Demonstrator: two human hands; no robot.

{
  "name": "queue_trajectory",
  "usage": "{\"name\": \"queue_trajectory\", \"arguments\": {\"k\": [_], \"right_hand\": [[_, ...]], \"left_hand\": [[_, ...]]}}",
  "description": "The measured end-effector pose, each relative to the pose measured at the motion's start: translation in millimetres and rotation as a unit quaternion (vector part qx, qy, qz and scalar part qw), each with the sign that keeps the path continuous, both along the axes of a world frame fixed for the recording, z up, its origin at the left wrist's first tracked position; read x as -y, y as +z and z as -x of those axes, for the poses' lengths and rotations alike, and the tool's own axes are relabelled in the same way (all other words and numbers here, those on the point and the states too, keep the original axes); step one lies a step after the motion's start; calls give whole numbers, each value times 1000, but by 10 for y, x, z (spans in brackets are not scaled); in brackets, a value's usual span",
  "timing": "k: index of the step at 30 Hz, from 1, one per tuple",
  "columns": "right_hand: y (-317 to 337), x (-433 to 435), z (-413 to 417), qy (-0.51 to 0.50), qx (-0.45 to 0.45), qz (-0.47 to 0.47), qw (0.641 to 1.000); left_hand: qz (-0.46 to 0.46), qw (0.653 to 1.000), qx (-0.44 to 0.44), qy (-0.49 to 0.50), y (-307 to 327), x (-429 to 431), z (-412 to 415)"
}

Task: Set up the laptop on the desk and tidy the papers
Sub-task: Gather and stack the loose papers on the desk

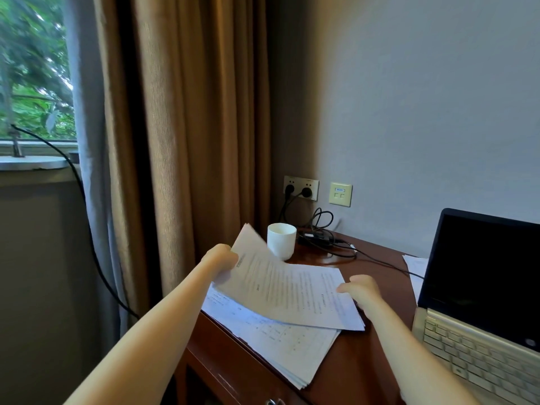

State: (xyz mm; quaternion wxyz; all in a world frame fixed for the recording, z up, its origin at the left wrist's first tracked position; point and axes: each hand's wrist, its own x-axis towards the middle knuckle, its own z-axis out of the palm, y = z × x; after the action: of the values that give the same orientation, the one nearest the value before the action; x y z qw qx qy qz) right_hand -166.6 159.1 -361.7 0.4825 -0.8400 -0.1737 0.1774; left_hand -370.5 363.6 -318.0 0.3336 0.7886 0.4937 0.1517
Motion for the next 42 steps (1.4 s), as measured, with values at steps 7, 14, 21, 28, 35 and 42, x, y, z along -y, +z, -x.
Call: {"name": "queue_trajectory", "arguments": {"k": [7,14,21,28,35,42], "right_hand": [[-21,112,47,-47,-41,-162,985],[140,64,256,24,-16,-272,962],[264,-47,433,7,15,-348,937],[347,26,494,14,-2,-405,914],[402,30,554,27,-10,-391,920],[369,63,552,40,76,-249,965]], "left_hand": [[17,980,199,16,-61,-104,99],[27,944,329,6,-159,-112,159],[26,915,403,7,-39,-46,175],[39,906,422,-4,34,-67,246],[57,889,453,-24,62,-12,218],[7,935,353,19,-56,-59,178]]}}
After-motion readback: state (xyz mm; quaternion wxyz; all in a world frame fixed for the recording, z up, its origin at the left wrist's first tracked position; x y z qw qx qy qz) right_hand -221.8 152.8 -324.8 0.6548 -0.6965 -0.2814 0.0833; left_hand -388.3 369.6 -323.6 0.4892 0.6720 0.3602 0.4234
